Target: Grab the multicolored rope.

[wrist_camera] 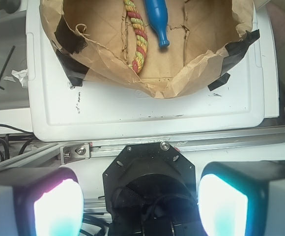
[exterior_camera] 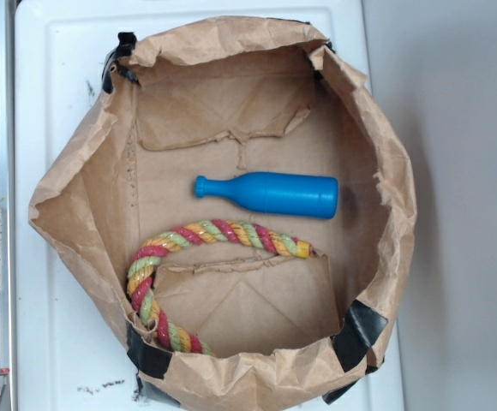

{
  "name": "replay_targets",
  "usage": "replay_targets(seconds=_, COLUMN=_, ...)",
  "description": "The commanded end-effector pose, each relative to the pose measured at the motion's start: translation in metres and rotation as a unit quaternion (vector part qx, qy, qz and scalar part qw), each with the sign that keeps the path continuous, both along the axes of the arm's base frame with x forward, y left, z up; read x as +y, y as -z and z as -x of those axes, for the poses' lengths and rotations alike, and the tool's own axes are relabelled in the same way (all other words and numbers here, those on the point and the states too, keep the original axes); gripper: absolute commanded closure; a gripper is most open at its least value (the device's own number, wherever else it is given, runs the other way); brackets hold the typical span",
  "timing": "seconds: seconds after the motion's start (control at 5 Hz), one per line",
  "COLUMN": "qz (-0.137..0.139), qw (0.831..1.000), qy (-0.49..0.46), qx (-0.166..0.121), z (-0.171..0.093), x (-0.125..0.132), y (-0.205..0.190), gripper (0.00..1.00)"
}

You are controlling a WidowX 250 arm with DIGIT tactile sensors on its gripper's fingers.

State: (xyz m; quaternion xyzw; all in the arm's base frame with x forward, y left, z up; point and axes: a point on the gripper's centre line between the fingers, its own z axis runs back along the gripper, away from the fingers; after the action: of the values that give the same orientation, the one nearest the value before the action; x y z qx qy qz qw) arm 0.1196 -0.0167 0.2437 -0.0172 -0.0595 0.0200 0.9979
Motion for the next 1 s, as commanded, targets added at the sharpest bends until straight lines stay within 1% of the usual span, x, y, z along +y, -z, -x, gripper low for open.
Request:
replay_targets(seconds=0.0, qz=0.0, qw=1.0, qy=0.0, qx=0.0, z=0.0, x=0.0, y=0.0, gripper=0.0)
replay_targets(seconds=0.2, qz=0.002, qw=0.999, qy=-0.054, qx=-0.003, z=-0.05, x=0.027, y=-0.013, gripper=0.0)
replay_targets(seconds=0.4, qz=0.008, qw=0.995, qy=-0.097, qx=0.004, z=-0.064, x=0.023, y=-0.002, gripper=0.0)
replay_targets(seconds=0.6, qz=0.006, qw=0.987, qy=-0.161, qx=-0.007, z=-0.083, x=0.043, y=0.017, gripper=0.0)
replay_targets(seconds=0.8, qz=0.009, qw=0.975, qy=-0.222, qx=-0.034, z=-0.094, x=0.057, y=0.053, gripper=0.0)
